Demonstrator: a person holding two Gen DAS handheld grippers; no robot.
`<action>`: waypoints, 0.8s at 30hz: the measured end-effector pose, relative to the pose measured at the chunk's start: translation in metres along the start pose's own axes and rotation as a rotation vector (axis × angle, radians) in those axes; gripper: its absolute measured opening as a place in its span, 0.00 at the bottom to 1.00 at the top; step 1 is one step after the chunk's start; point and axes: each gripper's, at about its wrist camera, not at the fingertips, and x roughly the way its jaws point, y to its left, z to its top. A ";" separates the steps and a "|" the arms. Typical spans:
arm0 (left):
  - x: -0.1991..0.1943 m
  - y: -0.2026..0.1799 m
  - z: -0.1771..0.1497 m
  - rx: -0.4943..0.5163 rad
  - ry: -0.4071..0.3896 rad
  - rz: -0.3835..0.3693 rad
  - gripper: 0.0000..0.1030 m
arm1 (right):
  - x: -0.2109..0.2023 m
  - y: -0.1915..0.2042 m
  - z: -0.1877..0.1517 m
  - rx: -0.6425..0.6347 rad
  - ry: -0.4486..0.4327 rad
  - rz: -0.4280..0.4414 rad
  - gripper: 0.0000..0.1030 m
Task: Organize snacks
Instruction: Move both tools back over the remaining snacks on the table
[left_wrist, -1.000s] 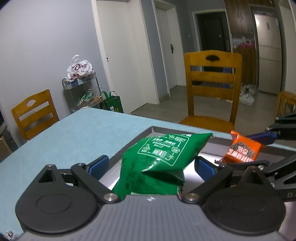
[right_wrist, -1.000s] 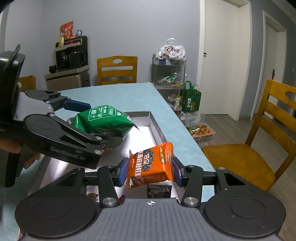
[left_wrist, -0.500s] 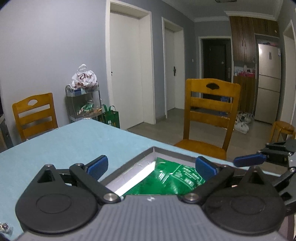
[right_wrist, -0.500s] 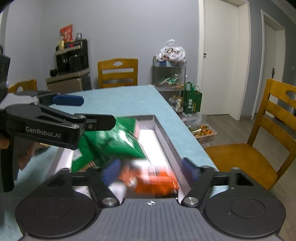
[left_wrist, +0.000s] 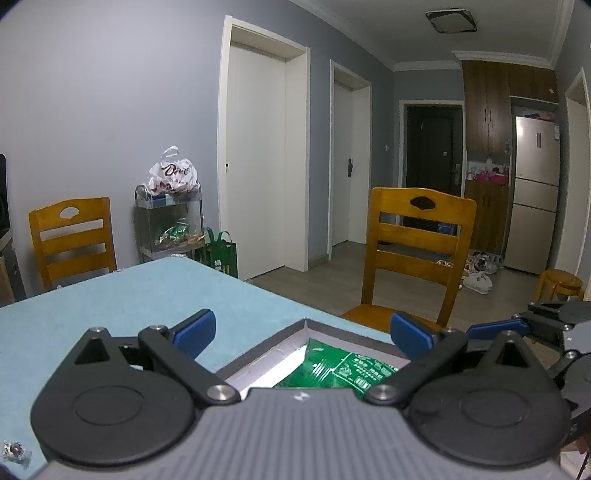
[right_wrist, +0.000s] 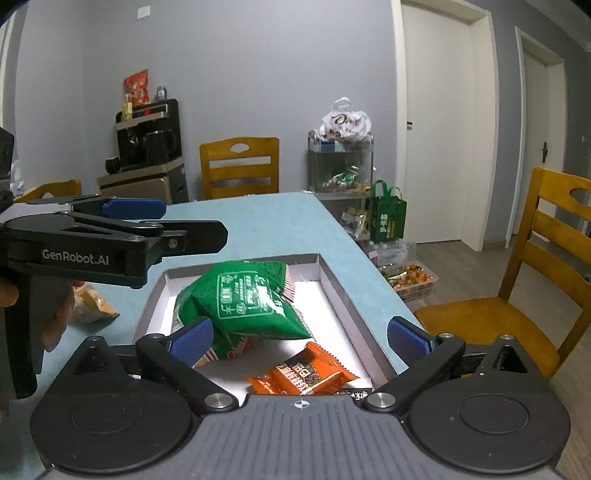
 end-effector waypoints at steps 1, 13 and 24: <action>-0.003 0.000 0.001 0.002 -0.003 -0.001 0.99 | -0.001 0.001 0.001 0.000 -0.001 0.000 0.99; -0.034 0.008 0.006 -0.006 -0.038 -0.018 0.99 | -0.011 0.010 0.006 -0.014 -0.017 0.003 1.00; -0.070 0.025 0.006 -0.031 -0.076 -0.016 0.99 | -0.024 0.030 0.018 -0.013 -0.051 0.034 1.00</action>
